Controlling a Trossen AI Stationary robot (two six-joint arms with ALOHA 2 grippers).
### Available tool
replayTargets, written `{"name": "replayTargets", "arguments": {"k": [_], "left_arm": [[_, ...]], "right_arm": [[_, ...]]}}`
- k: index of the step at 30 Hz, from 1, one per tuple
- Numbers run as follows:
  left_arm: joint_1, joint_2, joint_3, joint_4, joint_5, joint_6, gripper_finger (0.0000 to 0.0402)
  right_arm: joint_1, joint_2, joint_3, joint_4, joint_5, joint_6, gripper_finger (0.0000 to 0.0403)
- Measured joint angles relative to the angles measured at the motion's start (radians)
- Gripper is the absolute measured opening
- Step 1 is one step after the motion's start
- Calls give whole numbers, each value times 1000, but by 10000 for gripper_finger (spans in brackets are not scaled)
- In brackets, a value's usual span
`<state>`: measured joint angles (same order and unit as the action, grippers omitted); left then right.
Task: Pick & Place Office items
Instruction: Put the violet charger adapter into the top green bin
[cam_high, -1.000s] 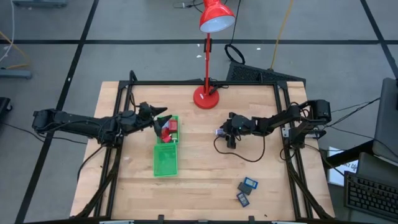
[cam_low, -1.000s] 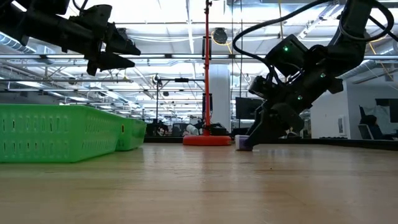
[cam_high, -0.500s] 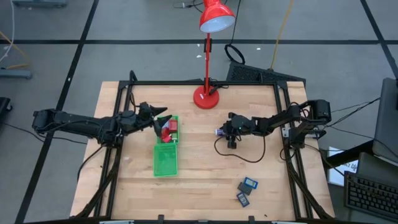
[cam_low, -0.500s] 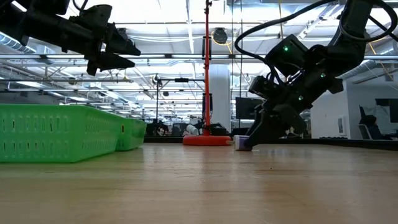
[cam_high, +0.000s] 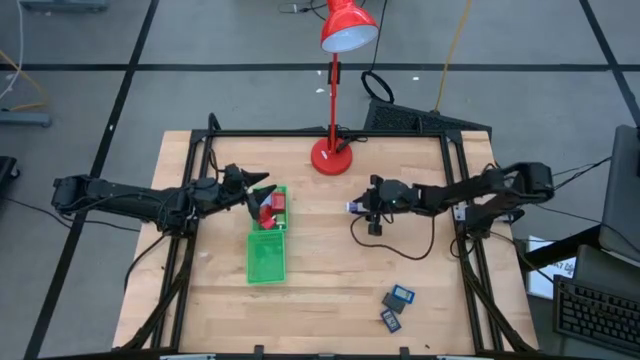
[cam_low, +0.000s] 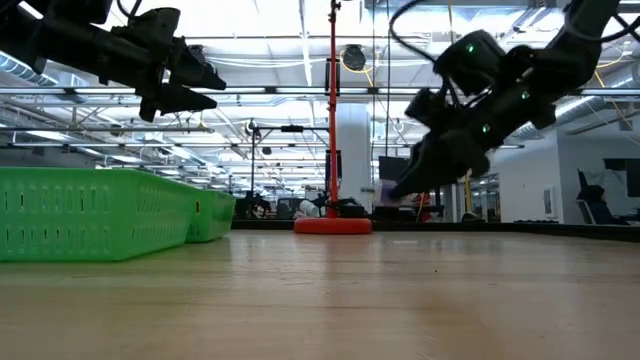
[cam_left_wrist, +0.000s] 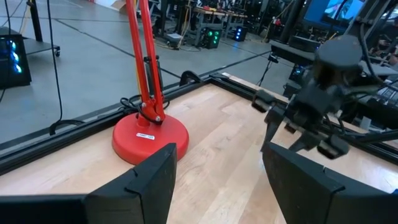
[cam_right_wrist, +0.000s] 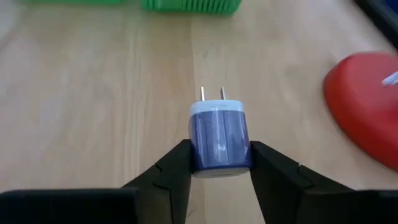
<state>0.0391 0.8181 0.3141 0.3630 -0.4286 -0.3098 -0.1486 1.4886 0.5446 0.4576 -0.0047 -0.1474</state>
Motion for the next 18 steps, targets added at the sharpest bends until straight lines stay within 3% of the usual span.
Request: {"name": "replayTargets", "arguments": {"k": [11,18], "left_arm": [[-3,39,1,59,72,0,241],[-27,195,1,292,203,138,241]], "right_arm": [[49,-162,0,8,2,-25,133],[92,-174,0,96,0,-23,133]]}}
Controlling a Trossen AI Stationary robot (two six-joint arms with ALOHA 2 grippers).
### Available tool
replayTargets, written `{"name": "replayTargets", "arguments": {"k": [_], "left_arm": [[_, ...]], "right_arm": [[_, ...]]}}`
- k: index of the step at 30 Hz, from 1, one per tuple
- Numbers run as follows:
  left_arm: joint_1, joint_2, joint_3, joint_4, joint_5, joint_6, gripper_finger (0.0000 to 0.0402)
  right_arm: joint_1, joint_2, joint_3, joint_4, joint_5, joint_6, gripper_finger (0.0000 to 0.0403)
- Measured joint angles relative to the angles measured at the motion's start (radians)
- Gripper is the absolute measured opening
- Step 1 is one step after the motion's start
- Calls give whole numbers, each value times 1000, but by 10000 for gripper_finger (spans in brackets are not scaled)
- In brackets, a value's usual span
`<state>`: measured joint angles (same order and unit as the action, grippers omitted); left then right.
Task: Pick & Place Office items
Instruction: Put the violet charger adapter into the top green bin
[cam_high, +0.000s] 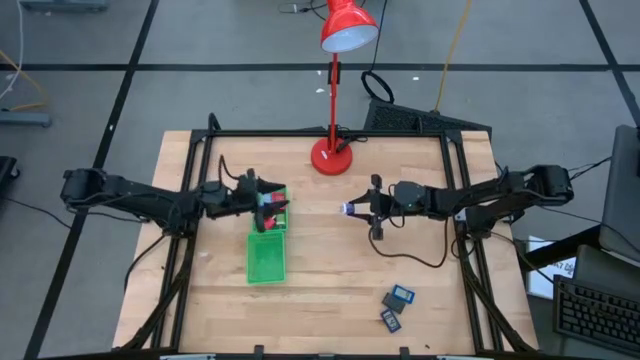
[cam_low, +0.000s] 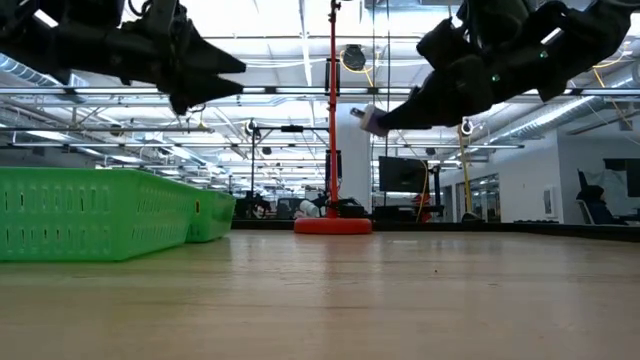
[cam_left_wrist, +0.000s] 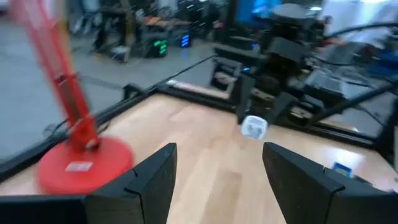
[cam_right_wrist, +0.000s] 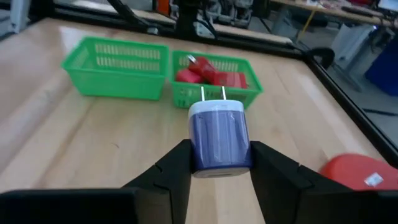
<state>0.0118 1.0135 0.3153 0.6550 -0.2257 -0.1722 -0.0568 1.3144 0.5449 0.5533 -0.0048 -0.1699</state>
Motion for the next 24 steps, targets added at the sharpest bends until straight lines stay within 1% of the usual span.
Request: {"name": "replayTargets", "arguments": {"k": [5,10,13,16,19,24], "left_arm": [[-29,146,0,163,68,146,241],[-53,285,24,300,75,277,241],[-60,349,70,305,77,328,241],[-60,410,132,308,89,347,241],[-60,469,203,306,111,347,241],[-60,561,315,290,176,318,241]], "right_arm": [[25,0,0,49,0,-6,133],[55,0,0,126,0,-7,133],[71,0,0,157,0,-7,133],[81,0,0,176,0,-19,133],[86,0,0,180,1,-33,133],[86,0,0,179,2,-31,133]]}}
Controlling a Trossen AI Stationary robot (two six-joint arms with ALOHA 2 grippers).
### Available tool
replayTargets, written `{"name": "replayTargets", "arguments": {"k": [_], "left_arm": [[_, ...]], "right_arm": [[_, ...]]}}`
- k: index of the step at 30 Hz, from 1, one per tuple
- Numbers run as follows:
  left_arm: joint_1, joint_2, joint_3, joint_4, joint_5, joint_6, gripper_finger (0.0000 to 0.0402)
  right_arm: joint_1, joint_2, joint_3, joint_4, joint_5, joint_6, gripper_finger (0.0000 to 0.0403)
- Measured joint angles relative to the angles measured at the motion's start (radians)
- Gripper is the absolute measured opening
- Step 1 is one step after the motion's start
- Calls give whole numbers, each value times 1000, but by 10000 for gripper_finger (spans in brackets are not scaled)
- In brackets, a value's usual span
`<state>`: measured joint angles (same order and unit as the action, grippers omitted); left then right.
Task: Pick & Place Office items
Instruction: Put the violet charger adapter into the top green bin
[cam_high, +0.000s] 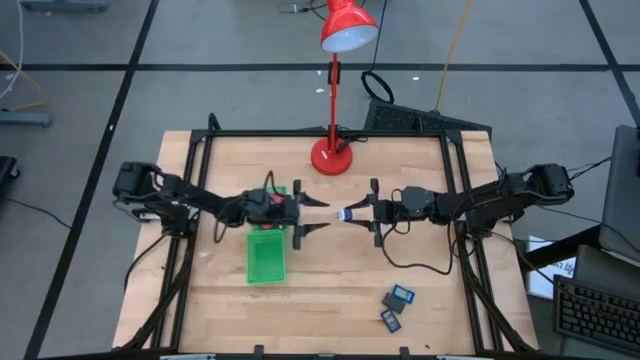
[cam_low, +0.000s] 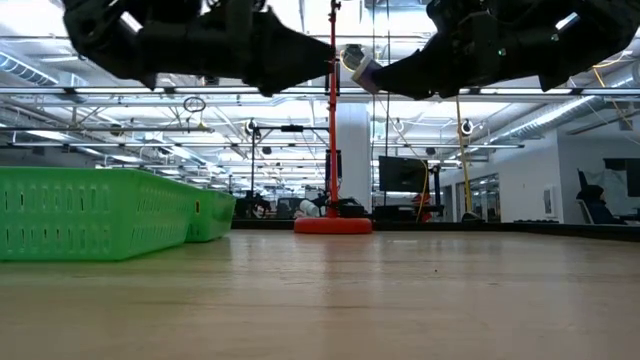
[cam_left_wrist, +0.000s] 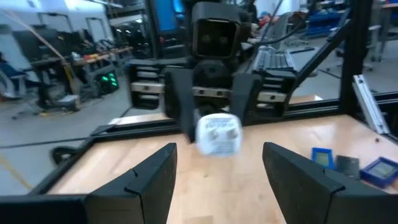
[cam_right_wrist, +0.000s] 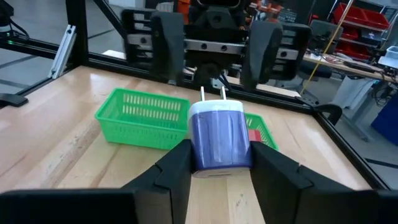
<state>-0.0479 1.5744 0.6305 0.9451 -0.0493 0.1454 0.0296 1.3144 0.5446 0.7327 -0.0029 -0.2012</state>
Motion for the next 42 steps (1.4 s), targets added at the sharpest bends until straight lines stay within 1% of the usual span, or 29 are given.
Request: {"name": "replayTargets", "arguments": {"k": [5,12,30,38,40,42], "left_arm": [[0,72,74,-12,9,-34,241],[0,128,114,-16,8,-36,241],[0,139,144,-4,-4,-46,241],[1,139,144,-5,-34,-46,241],[0,139,144,-5,-34,-46,236],[0,139,144,-6,-34,-46,222]], "right_arm": [[0,0,0,-3,1,2,133],[0,0,0,3,1,2,133],[13,0,0,38,-1,5,133],[12,0,0,38,-1,4,133],[12,0,0,38,-1,4,133],[12,0,0,38,-1,4,133]]}}
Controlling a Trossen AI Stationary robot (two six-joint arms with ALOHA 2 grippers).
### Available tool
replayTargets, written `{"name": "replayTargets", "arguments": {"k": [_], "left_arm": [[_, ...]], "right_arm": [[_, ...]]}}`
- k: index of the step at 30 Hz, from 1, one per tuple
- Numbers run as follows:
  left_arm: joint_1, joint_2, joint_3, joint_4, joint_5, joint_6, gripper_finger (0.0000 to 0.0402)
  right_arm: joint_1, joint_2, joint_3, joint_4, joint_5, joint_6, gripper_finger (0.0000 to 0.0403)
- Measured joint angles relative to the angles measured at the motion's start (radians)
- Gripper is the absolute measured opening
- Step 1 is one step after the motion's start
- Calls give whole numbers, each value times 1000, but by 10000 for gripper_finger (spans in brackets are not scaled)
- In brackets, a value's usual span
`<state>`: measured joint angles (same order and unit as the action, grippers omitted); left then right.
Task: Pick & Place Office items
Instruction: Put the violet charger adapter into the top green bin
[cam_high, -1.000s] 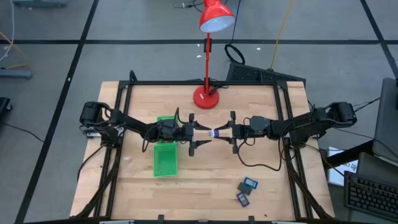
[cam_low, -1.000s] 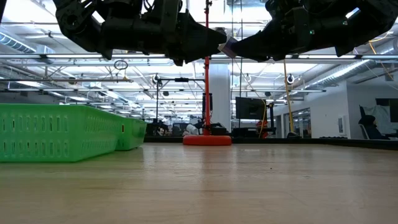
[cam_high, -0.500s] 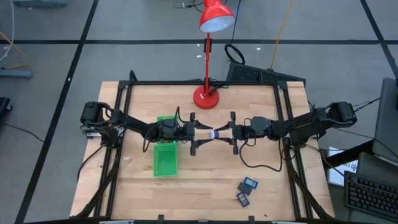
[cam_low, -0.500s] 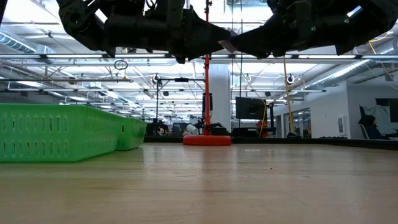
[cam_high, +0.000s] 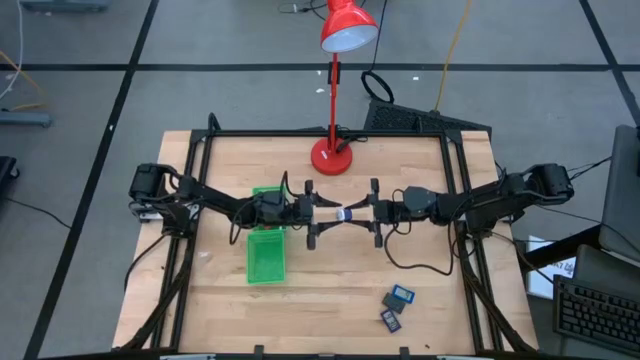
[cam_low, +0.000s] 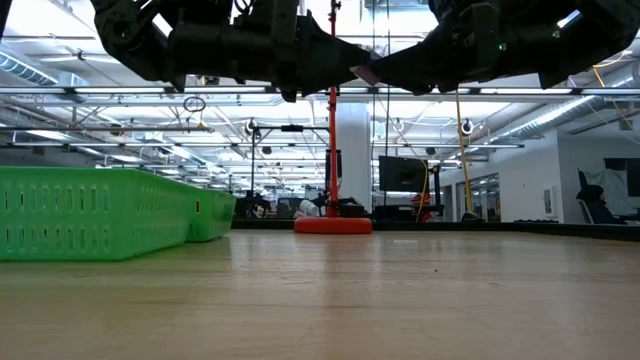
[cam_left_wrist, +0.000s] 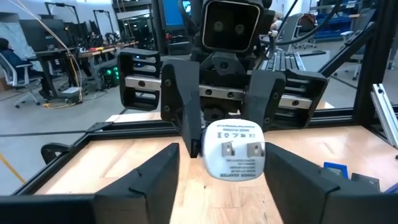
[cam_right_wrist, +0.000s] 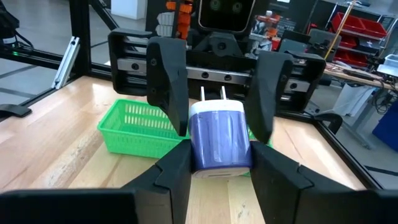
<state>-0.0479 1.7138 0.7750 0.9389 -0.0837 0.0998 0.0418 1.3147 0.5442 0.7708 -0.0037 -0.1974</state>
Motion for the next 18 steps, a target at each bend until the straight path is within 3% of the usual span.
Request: {"name": "replayTargets", "arguments": {"k": [8,14,18], "left_arm": [[0,0,0,-2,0,3,127],[0,0,0,-2,-3,19,127],[0,0,0,2,-6,4,133]], "right_arm": [[-1,0,0,-1,7,2,133],[-1,-1,0,-12,7,4,136],[0,-1,0,-22,31,68,161]]}}
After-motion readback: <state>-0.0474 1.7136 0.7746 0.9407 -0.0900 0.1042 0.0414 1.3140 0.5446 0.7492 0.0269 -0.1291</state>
